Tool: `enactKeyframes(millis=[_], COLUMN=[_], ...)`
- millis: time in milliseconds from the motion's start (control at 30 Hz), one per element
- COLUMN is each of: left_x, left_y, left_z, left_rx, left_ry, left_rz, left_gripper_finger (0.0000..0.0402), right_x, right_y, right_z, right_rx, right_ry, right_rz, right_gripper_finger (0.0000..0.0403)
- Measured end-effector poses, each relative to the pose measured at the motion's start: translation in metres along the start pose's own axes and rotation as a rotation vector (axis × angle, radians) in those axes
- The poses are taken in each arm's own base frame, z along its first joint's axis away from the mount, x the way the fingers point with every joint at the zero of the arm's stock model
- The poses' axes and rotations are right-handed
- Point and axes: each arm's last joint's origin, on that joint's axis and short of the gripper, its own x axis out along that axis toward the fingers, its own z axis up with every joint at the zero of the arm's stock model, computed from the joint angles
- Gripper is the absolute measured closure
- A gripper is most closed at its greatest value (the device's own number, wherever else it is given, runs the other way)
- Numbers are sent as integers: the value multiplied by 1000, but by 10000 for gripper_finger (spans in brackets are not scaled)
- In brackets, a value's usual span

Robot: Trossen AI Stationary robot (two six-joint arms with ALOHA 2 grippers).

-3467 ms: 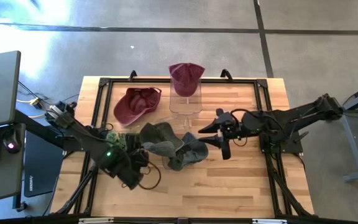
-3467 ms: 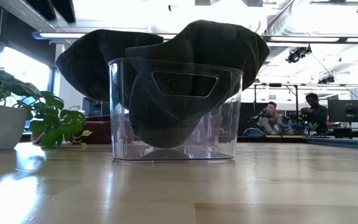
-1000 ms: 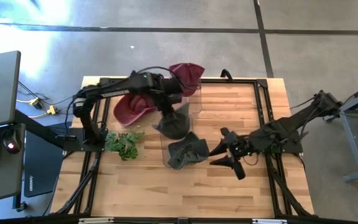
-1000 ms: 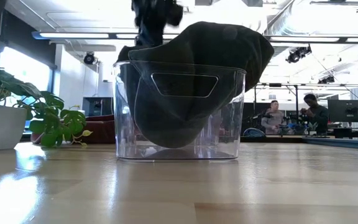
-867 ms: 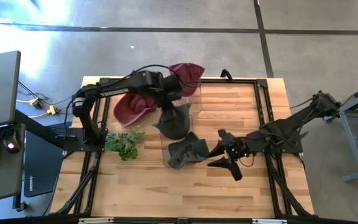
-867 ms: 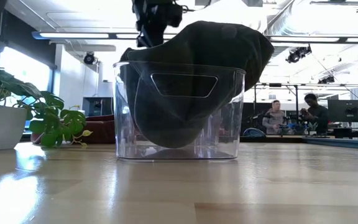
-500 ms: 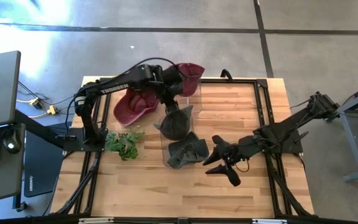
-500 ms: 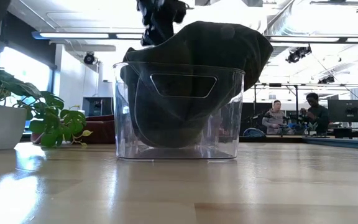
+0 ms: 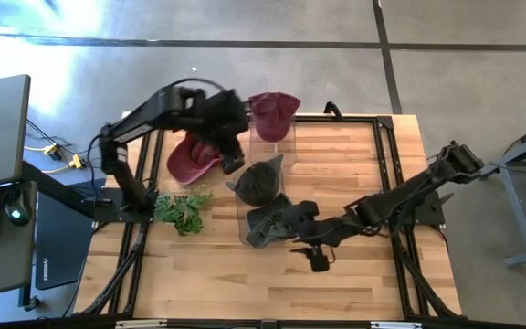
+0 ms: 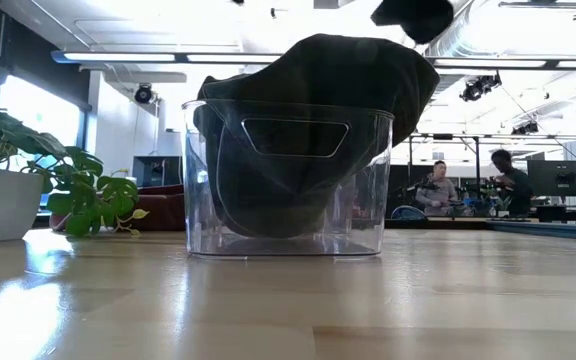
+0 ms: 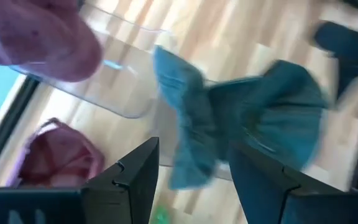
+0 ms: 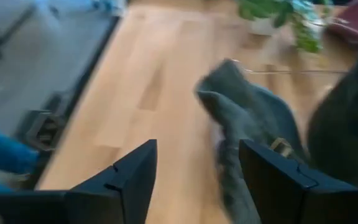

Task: Pick & Place hat
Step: Adjust the black cap

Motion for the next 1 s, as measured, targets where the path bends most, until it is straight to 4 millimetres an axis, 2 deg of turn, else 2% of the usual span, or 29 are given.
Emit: enactKeyframes(millis=[67,200,300,400,500,600,667,733,833,1000], left_x=[-12,-16,-19,-10,1,-1,-1,7,20,35], left_y=[-11,-37,-51,-58,-60,-54,-50,-48,-45,-48], left_z=[-9,-18,-26,-33,-39,-50,-62,-67,-88,-112], left_rx=[8,15,15,-13,-42,-74,-85,-120,-161,-232], left_ry=[-22,-44,-62,-29,14,30,46,22,59,52], left_rz=[-3,15,36,65,83,98,105,118,145,106], left_gripper_finger=[216,216,216,216,216,223,235,249,269,292], right_x=[7,22,28,31,27,19,12,4,-1,-2], right_y=[-1,-4,-8,-13,-18,-23,-28,-37,-56,-93], right_z=[-4,-12,-15,-15,-11,-2,9,22,38,44], right_rx=[-3,-6,-6,11,41,69,101,161,235,245], right_ry=[20,70,77,76,63,37,1,-45,-92,-108], right_rz=[-25,-68,-127,-158,-154,-87,-65,-67,-97,-178], right_gripper_finger=[172,177,205,259,327,384,387,375,376,395])
